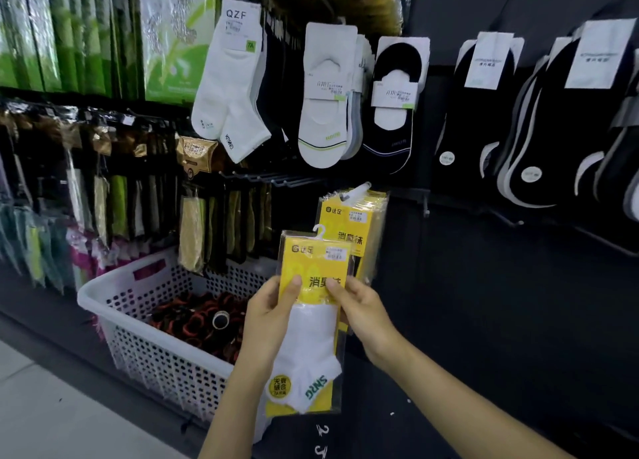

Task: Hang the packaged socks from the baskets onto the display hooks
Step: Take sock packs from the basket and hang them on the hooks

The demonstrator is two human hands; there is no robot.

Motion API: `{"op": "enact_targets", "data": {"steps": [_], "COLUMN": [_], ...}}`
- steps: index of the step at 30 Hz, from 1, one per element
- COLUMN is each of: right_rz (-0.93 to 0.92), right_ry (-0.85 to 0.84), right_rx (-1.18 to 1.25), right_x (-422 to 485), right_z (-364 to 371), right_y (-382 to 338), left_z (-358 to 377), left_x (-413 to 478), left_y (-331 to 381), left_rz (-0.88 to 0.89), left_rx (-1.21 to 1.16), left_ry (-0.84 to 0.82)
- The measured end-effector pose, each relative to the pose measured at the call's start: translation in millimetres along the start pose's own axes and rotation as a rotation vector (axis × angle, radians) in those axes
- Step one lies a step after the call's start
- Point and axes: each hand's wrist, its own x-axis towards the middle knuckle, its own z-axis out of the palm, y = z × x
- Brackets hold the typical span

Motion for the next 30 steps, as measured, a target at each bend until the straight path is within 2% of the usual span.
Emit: {"op": "enact_targets", "data": {"steps": [6, 9, 13, 21, 26, 30], "right_rz": [-0.207, -0.237, -0.237, -0.083, 0.082, 0.139], "right_ry": [0.243, 0.354, 0.402, 0.427, 0.425, 0.394], "right_rx": [-0.006, -0.046, -0.091, -0.114, -0.126, -0.152], "right_x": [10.5, 24.1, 42.5, 66.4, 54.5, 18.9], "right_z": [-10.2, -15.5, -17.1, -15.9, -36.5, -64.1], "right_y": [-12.5, -21.4, -26.4, -13.6, 7.1, 25.1], "left_z": [5.8, 8.1, 8.2, 5.1, 4.2, 5.1], "left_x": [-0.4, 0.8, 0.2, 1.4, -2.1, -13.6], "left_y": [-6.0, -11.4, -13.9, -35.2, -55.6, -59.7], "left_rz": [-0.077, -0.100, -0.096, -0.111, -0.112, -0.112], "left_rx": [-0.045, -0.009, 0.016, 0.025, 0.225, 0.313], "left_ry": [-0.060, -0.082, -0.123, -0.109, -0.058, -0.063]}}
